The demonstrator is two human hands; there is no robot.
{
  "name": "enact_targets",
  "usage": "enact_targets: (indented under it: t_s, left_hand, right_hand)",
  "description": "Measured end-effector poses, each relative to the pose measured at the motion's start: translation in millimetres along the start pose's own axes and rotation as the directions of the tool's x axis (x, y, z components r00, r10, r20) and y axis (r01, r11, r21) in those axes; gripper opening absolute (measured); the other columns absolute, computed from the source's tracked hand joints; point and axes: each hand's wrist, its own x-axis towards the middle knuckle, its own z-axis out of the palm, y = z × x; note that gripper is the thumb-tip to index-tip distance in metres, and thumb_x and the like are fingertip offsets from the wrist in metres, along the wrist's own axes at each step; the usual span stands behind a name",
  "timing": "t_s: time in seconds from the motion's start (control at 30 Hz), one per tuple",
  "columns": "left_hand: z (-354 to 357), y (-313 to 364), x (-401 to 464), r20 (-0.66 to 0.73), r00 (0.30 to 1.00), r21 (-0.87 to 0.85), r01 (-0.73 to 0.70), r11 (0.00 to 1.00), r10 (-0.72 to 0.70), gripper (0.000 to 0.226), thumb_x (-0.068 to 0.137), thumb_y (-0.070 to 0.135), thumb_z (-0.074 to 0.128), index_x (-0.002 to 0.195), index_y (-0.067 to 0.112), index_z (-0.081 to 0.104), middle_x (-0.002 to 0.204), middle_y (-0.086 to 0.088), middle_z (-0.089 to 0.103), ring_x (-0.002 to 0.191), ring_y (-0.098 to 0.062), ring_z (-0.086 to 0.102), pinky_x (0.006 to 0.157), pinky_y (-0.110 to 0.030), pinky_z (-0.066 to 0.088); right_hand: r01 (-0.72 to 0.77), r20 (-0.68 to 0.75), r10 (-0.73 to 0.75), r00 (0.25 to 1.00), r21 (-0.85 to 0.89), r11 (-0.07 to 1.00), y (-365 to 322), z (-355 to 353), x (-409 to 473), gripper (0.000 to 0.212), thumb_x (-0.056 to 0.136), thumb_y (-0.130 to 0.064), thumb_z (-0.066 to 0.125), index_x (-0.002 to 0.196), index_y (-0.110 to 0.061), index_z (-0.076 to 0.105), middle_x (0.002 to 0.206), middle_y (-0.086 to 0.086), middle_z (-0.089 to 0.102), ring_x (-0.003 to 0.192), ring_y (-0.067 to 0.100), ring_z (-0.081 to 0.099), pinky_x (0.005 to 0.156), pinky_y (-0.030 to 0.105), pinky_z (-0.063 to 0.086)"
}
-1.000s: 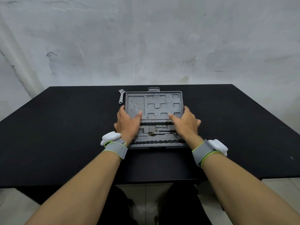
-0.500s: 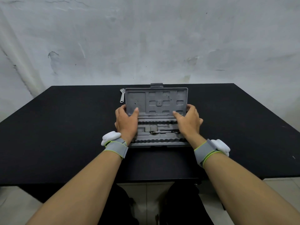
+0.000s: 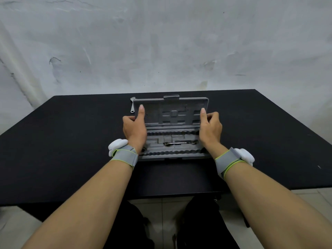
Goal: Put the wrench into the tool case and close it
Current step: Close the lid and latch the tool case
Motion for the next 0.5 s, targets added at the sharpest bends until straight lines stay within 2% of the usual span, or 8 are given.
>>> enact_targets:
  t_s: [0.1, 0.3, 0.4, 0.5]
  left_hand:
    - [0.9, 9.1, 0.6, 0.013, 0.995, -0.056, 0.101, 0.993, -0.1, 0.059, 0.076, 0.075, 0.055, 0.084, 0.017, 0.046, 0.087, 0.002, 0.053, 0.077, -0.017, 0.05, 0.069, -0.034, 0.035]
    - [-1.4, 15.4, -1.0, 0.012, 0.988, -0.067, 0.151, 0.986, -0.151, 0.072, 0.064, 0.084, 0.055, 0.084, 0.016, 0.048, 0.094, 0.0, 0.056, 0.093, -0.029, 0.055, 0.085, -0.041, 0.043]
    - [-2.0, 18.2, -3.0, 0.022, 0.984, -0.073, 0.18, 0.981, -0.179, 0.083, 0.058, 0.089, 0.053, 0.095, 0.014, 0.048, 0.102, -0.002, 0.054, 0.098, -0.03, 0.052, 0.086, -0.04, 0.04]
    - [-2.7, 20.5, -3.3, 0.025, 0.982, -0.074, 0.191, 0.979, -0.19, 0.087, 0.054, 0.089, 0.054, 0.1, 0.016, 0.045, 0.104, -0.001, 0.051, 0.1, -0.029, 0.05, 0.087, -0.04, 0.038]
  right_hand:
    - [-0.029, -0.002, 0.029, 1.0, 0.002, 1.0, -2.2, -3.4, 0.8, 0.047, 0.094, -0.058, 0.042, 0.081, -0.013, 0.049, 0.074, -0.003, 0.055, 0.066, 0.005, 0.049, 0.06, 0.026, 0.027]
    - [-0.083, -0.026, 0.083, 0.996, -0.005, 0.997, -8.6, -8.4, 5.0, 0.055, 0.092, -0.065, 0.037, 0.064, -0.017, 0.039, 0.065, 0.0, 0.051, 0.062, 0.008, 0.045, 0.051, 0.017, 0.029]
    - [-0.105, -0.028, 0.105, 0.994, -0.017, 0.994, -11.8, -11.0, 7.0, 0.061, 0.089, -0.071, 0.033, 0.061, -0.016, 0.038, 0.063, 0.001, 0.05, 0.062, 0.012, 0.045, 0.053, 0.03, 0.027]
    - [-0.12, -0.032, 0.12, 0.992, -0.018, 0.993, -14.5, -12.6, 8.2, 0.065, 0.085, -0.076, 0.035, 0.058, -0.017, 0.036, 0.062, 0.001, 0.05, 0.063, 0.016, 0.046, 0.054, 0.034, 0.027]
